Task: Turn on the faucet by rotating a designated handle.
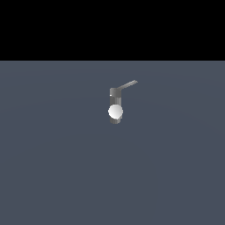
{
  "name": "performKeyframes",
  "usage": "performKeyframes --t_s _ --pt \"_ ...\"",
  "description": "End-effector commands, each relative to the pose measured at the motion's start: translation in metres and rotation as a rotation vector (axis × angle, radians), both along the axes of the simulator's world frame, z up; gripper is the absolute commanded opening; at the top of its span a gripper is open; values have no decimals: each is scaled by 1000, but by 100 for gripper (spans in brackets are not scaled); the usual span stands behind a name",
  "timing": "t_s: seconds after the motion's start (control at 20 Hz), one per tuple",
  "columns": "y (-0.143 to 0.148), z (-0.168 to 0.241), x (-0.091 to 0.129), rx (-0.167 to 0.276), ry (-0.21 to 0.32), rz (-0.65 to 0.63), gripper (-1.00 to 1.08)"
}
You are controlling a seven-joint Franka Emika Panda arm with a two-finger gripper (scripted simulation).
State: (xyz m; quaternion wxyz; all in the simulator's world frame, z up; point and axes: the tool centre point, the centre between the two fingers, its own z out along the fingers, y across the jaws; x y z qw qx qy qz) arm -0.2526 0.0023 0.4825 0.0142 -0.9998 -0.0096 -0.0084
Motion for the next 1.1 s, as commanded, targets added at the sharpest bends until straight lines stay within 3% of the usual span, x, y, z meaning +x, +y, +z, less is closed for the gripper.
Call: performKeyframes --t_s 0.0,0.55,1.05 --pt "0 0 0 0 0 0 -100" --pt "10 -14 17 0 2 -71 -100" --pt "31 -50 64 2 6 -263 -100"
